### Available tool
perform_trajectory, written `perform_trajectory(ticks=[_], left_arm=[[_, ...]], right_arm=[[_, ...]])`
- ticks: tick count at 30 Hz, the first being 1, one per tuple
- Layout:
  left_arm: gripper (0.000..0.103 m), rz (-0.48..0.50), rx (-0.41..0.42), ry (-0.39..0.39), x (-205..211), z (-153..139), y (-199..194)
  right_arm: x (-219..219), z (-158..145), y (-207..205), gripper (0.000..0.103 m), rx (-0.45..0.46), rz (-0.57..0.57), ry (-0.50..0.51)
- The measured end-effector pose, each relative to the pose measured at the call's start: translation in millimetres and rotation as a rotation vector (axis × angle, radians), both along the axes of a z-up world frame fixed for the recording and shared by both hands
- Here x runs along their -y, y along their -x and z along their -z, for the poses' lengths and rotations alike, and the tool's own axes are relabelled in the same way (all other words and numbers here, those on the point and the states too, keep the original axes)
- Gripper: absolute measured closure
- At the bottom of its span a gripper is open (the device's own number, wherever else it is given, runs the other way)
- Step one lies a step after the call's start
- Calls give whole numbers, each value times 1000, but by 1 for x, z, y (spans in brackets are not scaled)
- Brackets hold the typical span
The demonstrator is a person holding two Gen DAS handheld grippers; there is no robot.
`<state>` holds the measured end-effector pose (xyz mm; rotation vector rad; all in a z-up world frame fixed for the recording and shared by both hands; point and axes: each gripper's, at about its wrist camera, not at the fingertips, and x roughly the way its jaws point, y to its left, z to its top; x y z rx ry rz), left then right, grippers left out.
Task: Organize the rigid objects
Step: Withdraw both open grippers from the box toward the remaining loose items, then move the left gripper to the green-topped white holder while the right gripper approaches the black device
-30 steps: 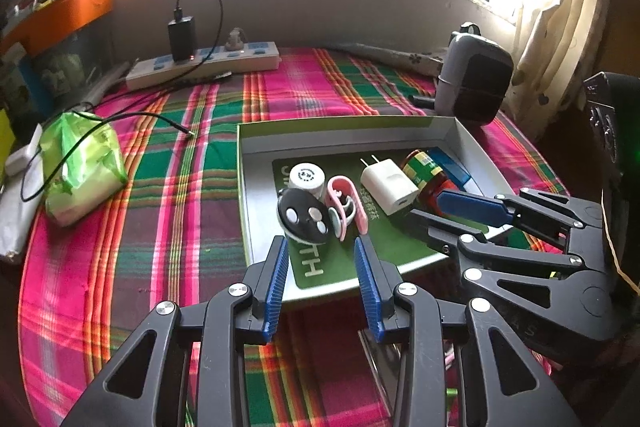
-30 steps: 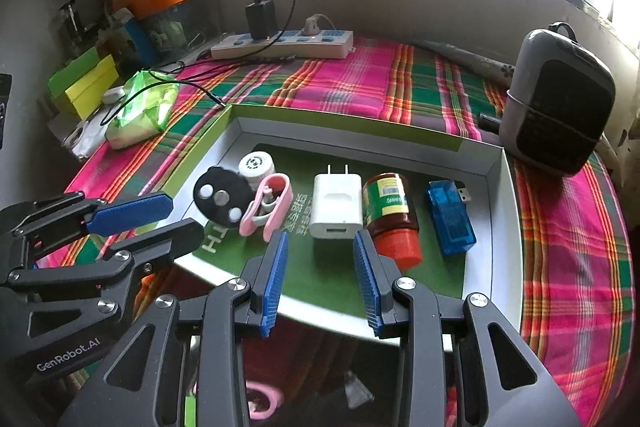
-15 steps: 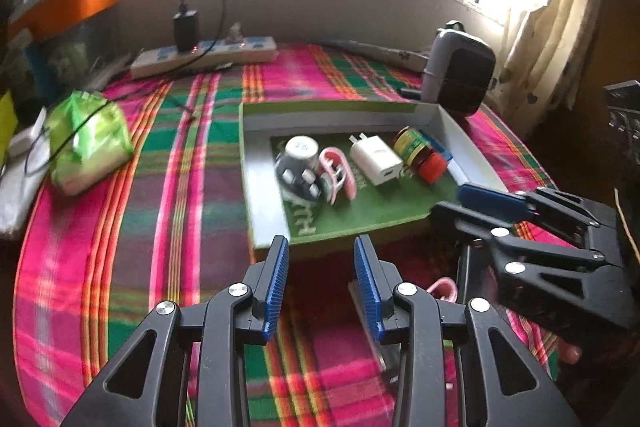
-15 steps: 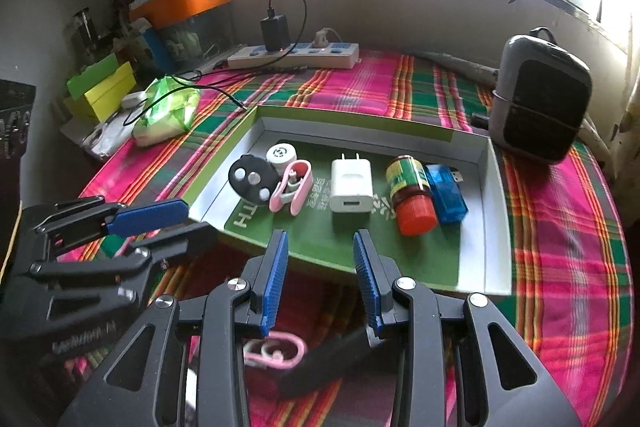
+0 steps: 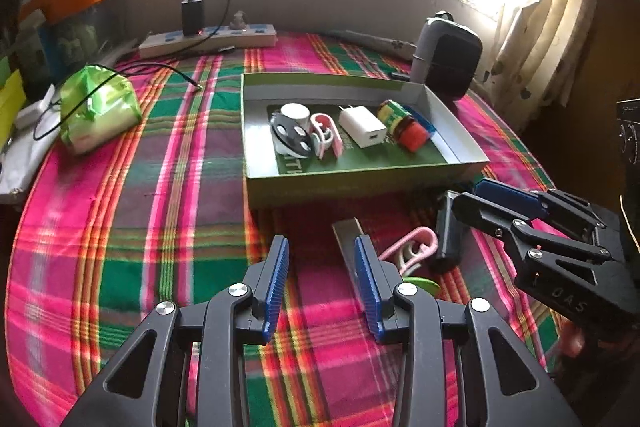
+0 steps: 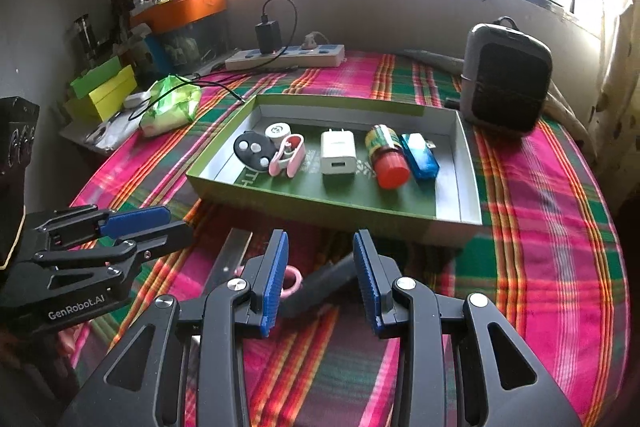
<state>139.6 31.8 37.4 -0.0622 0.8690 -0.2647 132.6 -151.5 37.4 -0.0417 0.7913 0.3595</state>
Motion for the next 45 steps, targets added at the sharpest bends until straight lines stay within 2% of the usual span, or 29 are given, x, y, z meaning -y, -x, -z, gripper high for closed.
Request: perform_trajectory(ticks=[7,11,16,21,45], left_arm=[[69,46,16,16,9,-3,14],[63,82,20,24,18,-2,21],[62,119,6,15,31,5,26],[60,146,10,-6,43,8,29],[59,135,3,-128,63,20,26]], right_arm=[[10,1,13,67,9,31,3],[18,2,21,67,7,42,-16],[27,2,31,62,7,60,-38],[35,1,39,62,12,76,-61],[46,8,44,62,-8,83,-93]])
